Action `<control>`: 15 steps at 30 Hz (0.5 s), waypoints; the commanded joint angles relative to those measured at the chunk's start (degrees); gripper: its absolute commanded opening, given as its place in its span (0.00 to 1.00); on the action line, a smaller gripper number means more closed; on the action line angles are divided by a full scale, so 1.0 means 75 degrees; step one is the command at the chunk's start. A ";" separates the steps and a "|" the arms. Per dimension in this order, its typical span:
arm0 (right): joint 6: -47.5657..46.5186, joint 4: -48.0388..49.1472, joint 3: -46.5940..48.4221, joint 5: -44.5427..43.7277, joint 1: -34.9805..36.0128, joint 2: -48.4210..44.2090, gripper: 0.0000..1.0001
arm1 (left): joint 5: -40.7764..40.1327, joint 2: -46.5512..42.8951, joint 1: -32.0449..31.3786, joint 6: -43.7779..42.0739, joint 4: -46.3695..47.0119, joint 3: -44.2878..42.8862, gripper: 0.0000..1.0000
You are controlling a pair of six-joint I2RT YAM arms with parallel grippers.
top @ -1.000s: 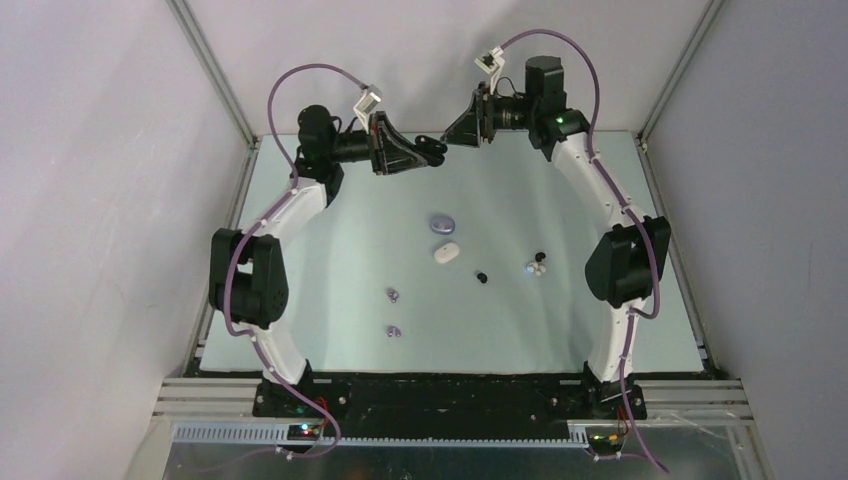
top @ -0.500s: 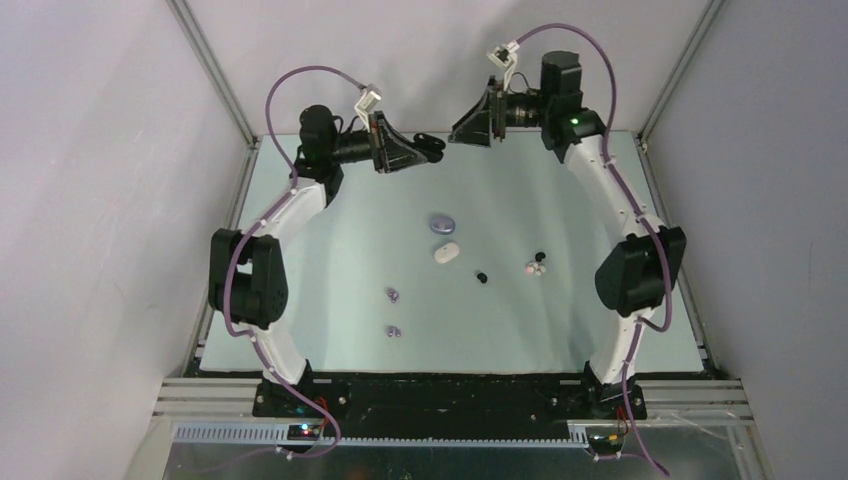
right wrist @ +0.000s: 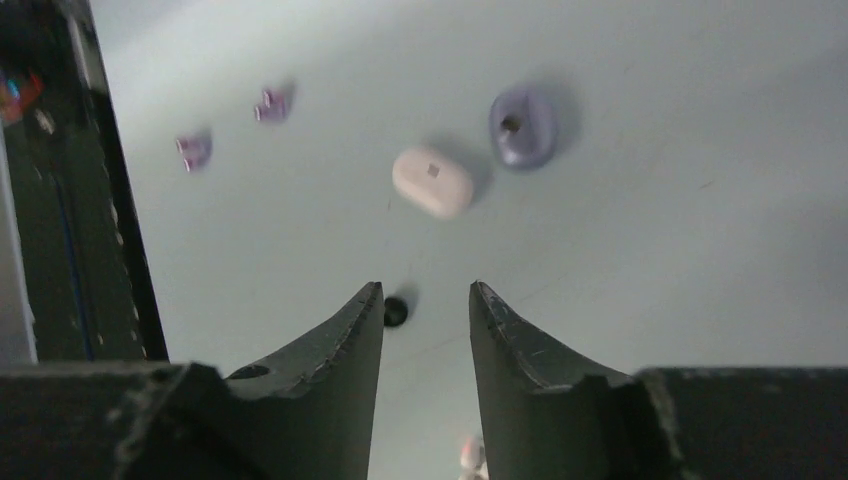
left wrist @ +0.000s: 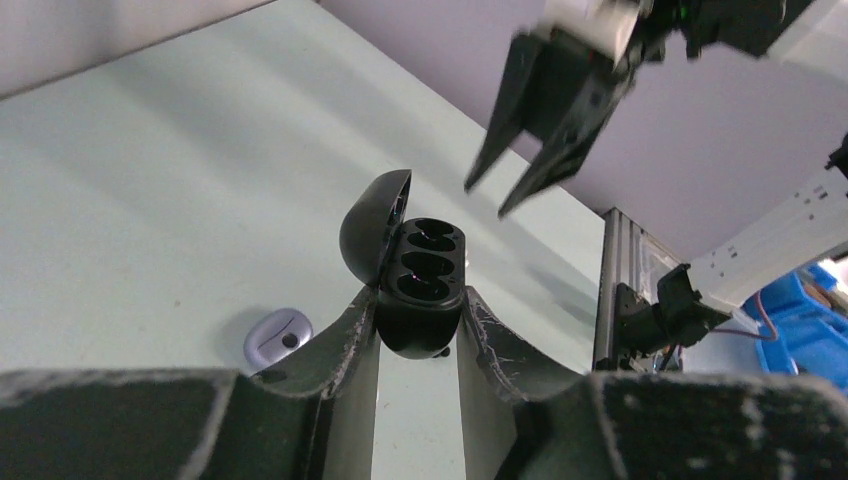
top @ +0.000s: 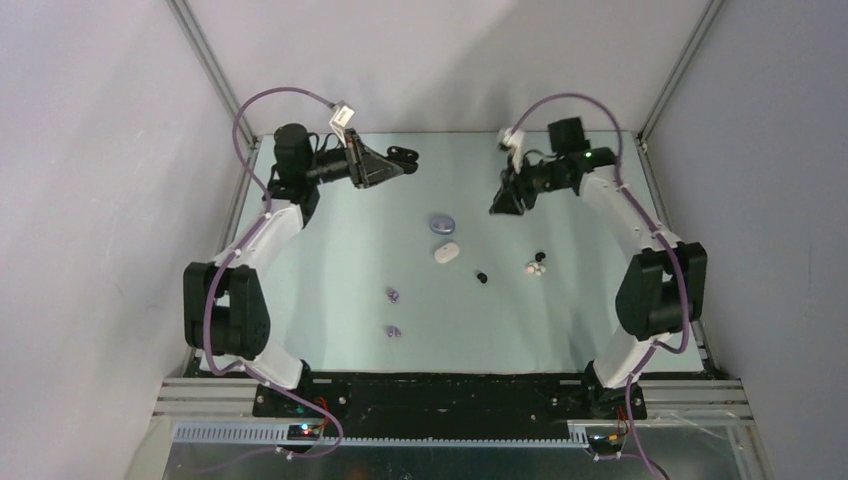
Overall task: Insert the wireless bluetooth earbuds into the charging case
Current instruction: Open the charging case, then pick up the earbud from the center of the board.
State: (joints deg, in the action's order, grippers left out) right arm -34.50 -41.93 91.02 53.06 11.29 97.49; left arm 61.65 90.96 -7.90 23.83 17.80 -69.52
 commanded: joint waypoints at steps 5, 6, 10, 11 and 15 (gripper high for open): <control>-0.0367 -0.0686 -0.0964 -0.2581 0.1134 0.0735 0.32 | -0.0674 -0.0880 0.0194 0.0097 -0.0183 0.0637 0.00; 0.0285 -0.0455 -0.1078 -0.2683 0.1229 0.0788 0.31 | -0.0697 -0.0914 0.0197 0.0026 -0.0236 0.0712 0.00; 0.1302 -0.0019 -0.1860 -0.3333 0.1542 0.0760 0.28 | -0.0859 -0.1109 0.0247 0.0018 -0.0335 0.0944 0.00; 0.1487 0.0034 -0.2020 -0.3387 0.1583 0.0765 0.28 | -0.0866 -0.1149 0.0252 0.0049 -0.0282 0.1030 0.00; 0.1852 0.0124 -0.2261 -0.3613 0.1745 0.0865 0.24 | -0.0902 -0.1237 0.0273 0.0438 0.0055 0.1319 0.00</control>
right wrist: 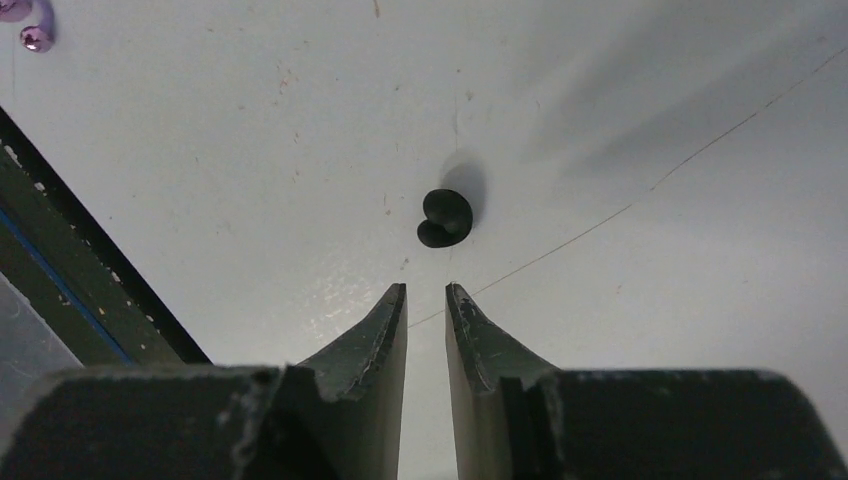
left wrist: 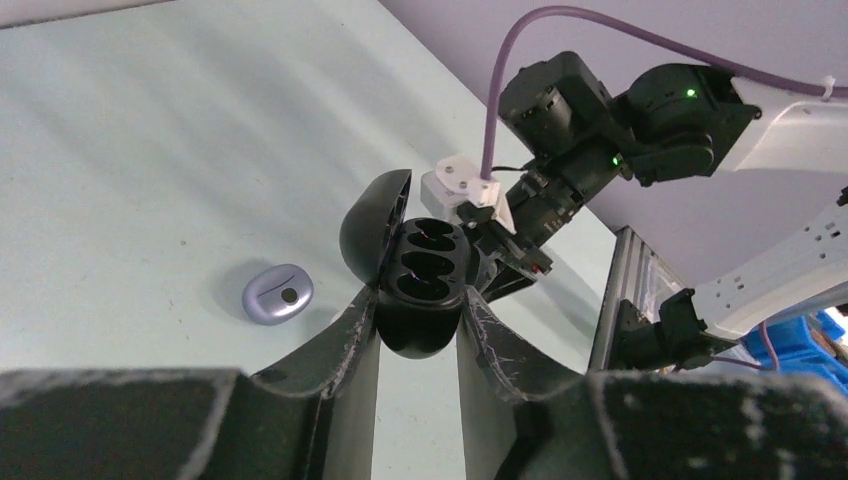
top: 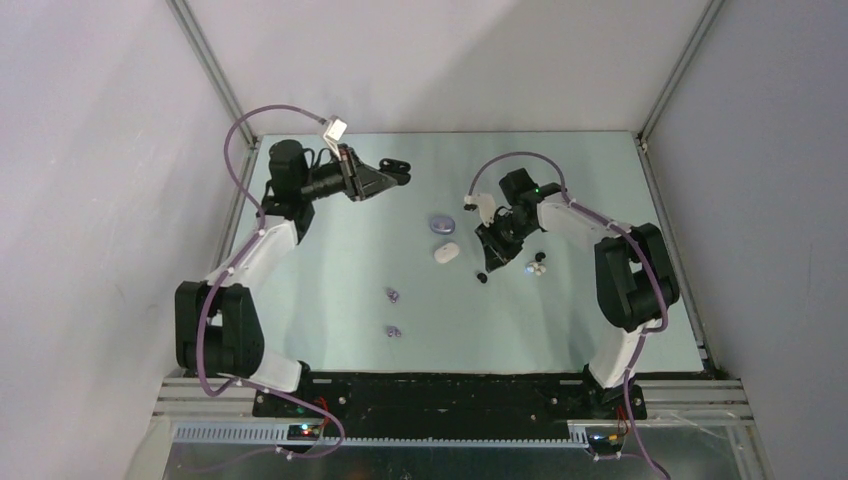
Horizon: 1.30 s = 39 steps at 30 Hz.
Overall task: Insert the wireless bluetooth earbuds into the charging case
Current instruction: Pick up the earbud from the center of the board.
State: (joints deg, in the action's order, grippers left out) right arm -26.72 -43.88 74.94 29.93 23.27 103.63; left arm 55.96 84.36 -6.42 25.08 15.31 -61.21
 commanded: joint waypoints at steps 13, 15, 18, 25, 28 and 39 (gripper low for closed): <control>0.1156 0.0691 -0.0148 -0.0934 0.0231 0.0876 0.20 | -0.0264 -0.1163 0.0091 0.0293 0.0387 0.0955 0.00; 0.1188 0.0752 -0.0136 -0.0933 0.0250 0.0931 0.20 | -0.0288 -0.1283 0.0080 0.0200 0.0292 0.1014 0.00; 0.1198 0.0782 -0.0123 -0.0924 0.0310 0.0978 0.21 | -0.0306 -0.1431 0.0077 0.0053 0.0150 0.1109 0.00; 0.1220 0.0770 -0.0106 -0.0948 0.0589 0.1055 0.25 | -0.0331 -0.1557 0.0088 -0.0158 0.0031 0.1284 0.00; 0.1253 0.0806 -0.0107 -0.1051 0.0651 0.1097 0.26 | -0.0331 -0.1578 0.0090 -0.0212 -0.0057 0.1294 0.00; 0.1430 0.0719 -0.0104 -0.0378 0.0747 0.0939 0.34 | -0.0321 -0.1571 0.0091 -0.0434 -0.0202 0.1300 0.00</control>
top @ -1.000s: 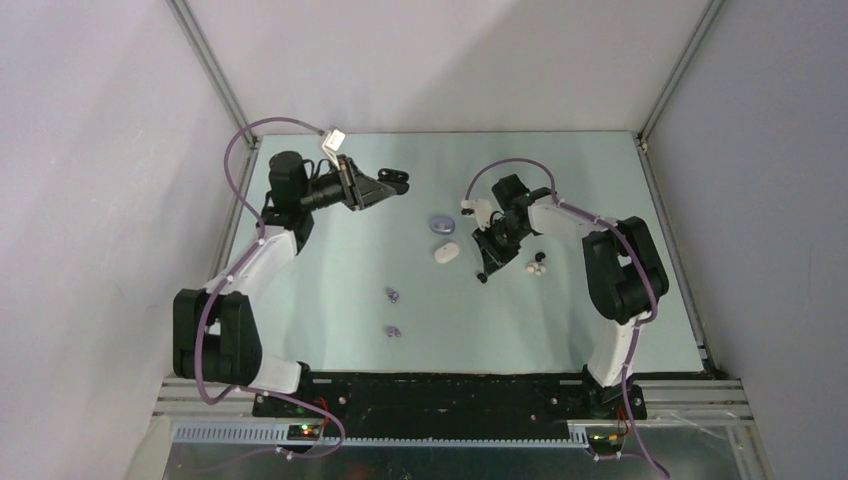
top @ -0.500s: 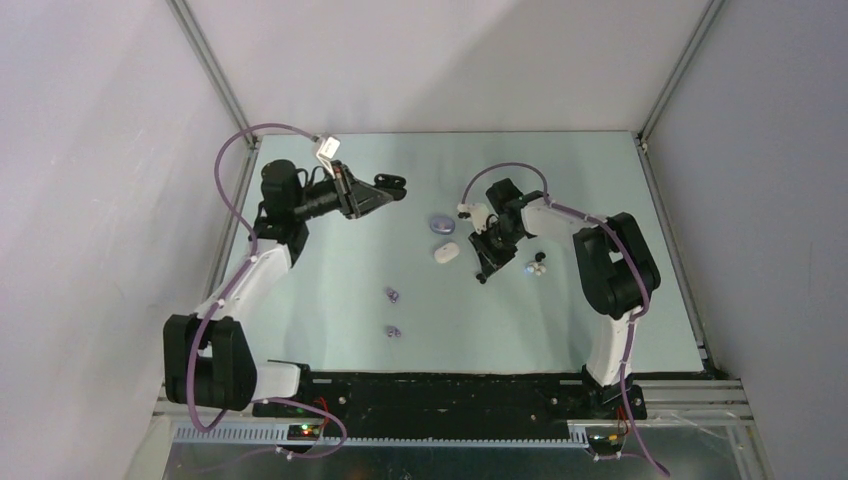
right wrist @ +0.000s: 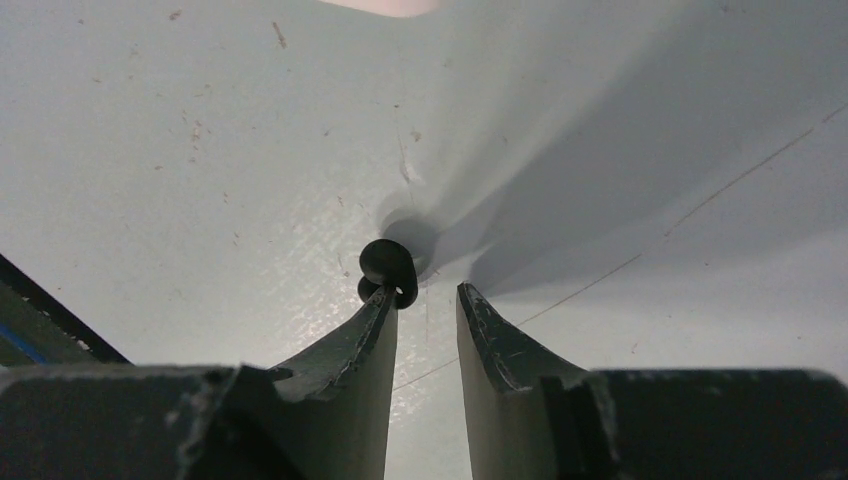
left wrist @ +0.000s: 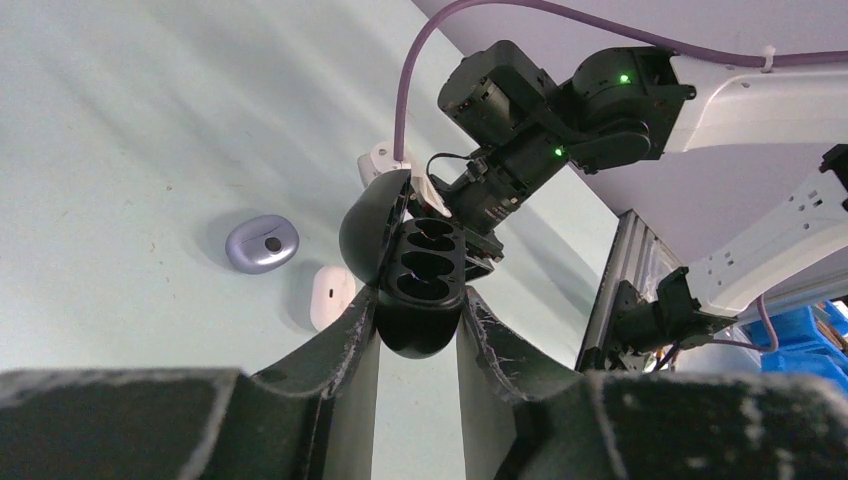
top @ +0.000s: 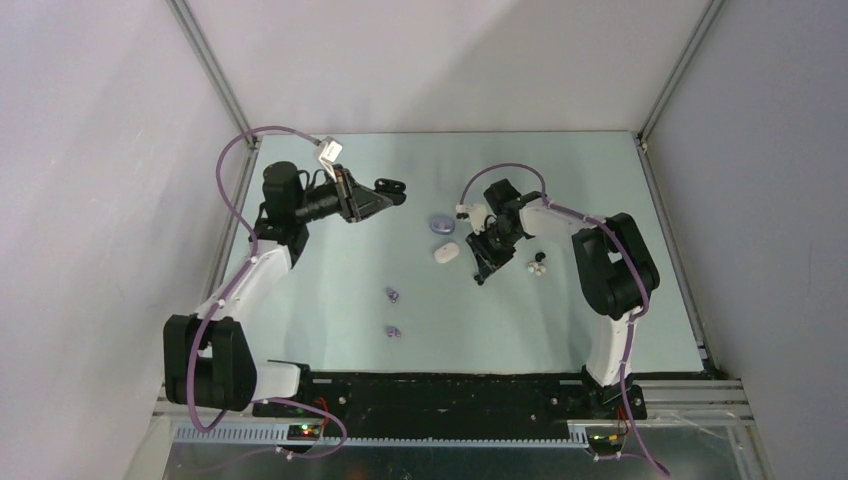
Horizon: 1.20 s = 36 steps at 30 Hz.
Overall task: Insert the wireless bluetooth earbuds into the charging case
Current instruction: Pick up the earbud from the center of the board, then place the earbud in the charging case.
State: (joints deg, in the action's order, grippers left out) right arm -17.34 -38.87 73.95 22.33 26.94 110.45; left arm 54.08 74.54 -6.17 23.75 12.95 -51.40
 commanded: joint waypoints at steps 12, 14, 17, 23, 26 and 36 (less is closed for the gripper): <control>-0.0006 -0.0019 0.0101 0.0899 0.0313 -0.0013 0.15 | -0.0031 -0.0236 0.0073 -0.0416 -0.0100 -0.0018 0.00; -0.0129 -0.0132 0.0134 0.0849 0.0309 -0.0163 0.08 | -0.0034 -0.0218 0.0075 -0.0450 -0.0105 -0.0035 0.00; -0.0442 -0.0349 0.0187 0.0727 0.0285 -0.0601 0.02 | 0.0003 -0.0105 0.0069 -0.0629 -0.0180 -0.0126 0.00; -0.2535 -0.1799 0.1069 0.1808 -0.0218 -0.1473 0.00 | 0.0654 0.0404 -0.0025 -0.1574 -0.0304 -0.0553 0.01; -0.3698 -0.2815 0.1813 0.2563 -0.0524 -0.1849 0.02 | 0.1106 0.0779 -0.0128 -0.2322 -0.0388 -0.0959 0.01; -0.5300 -0.4021 0.5081 0.2871 -0.0219 -0.1483 0.00 | 0.2255 0.2606 -0.0681 -0.4164 -0.1344 -0.2831 0.00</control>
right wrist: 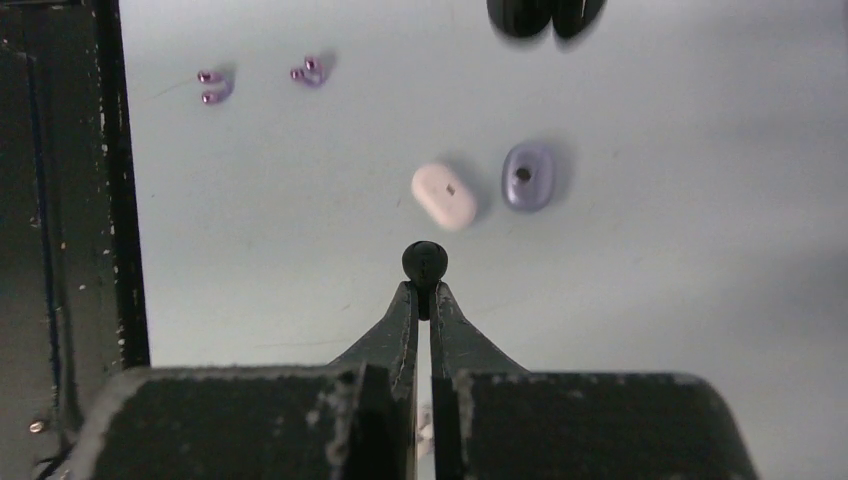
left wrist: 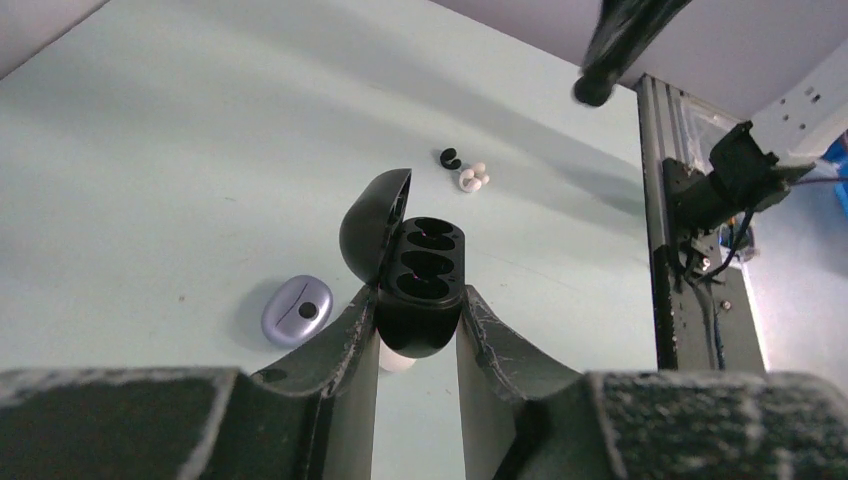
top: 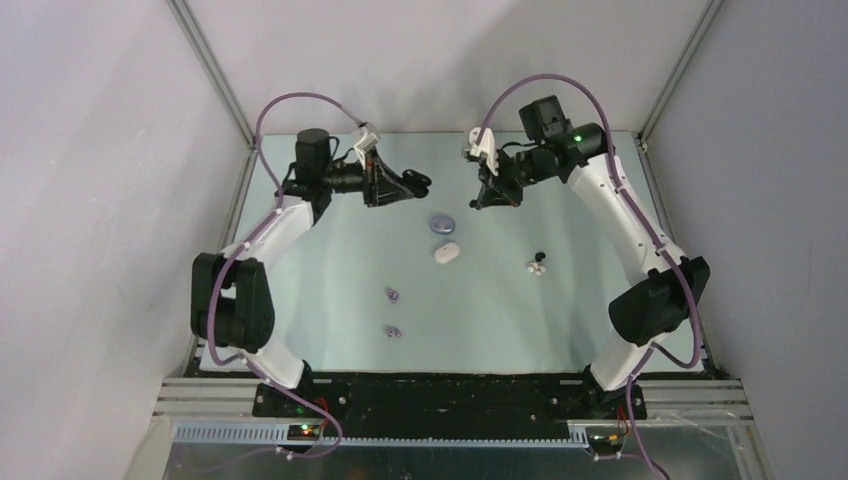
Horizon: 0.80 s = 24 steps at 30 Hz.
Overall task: Insert the wireless bluetooth earbuds into the charging case
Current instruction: Place the earbud in the charging case.
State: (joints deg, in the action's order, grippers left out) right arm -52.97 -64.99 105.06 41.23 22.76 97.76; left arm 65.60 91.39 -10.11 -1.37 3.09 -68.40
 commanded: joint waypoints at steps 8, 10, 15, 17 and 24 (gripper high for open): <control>0.1266 0.0768 0.2356 0.0449 0.0831 0.1078 0.00 | 0.1057 0.0588 -0.0167 -0.1090 0.0280 -0.0637 0.00; 0.1224 0.0777 0.2613 0.0359 0.0964 0.1304 0.00 | 0.1115 0.0605 -0.0164 -0.1134 0.0289 -0.0638 0.00; 0.1155 0.0772 0.2870 0.0251 0.1132 0.1653 0.00 | 0.1179 0.0559 -0.0164 -0.1207 0.0276 -0.0591 0.00; 0.1161 0.0813 0.2878 0.0177 0.1162 0.1731 0.00 | 0.1157 0.0483 -0.0164 -0.1306 0.0161 -0.0565 0.00; 0.1247 0.1055 0.2884 0.0136 0.1229 0.1838 0.00 | 0.1142 0.0396 -0.0164 -0.1667 -0.0241 -0.0585 0.00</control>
State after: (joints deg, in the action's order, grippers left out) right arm -44.69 -59.83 123.61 42.48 31.66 111.11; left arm 72.47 96.03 -11.29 -10.66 2.09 -70.94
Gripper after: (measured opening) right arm 0.031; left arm 0.330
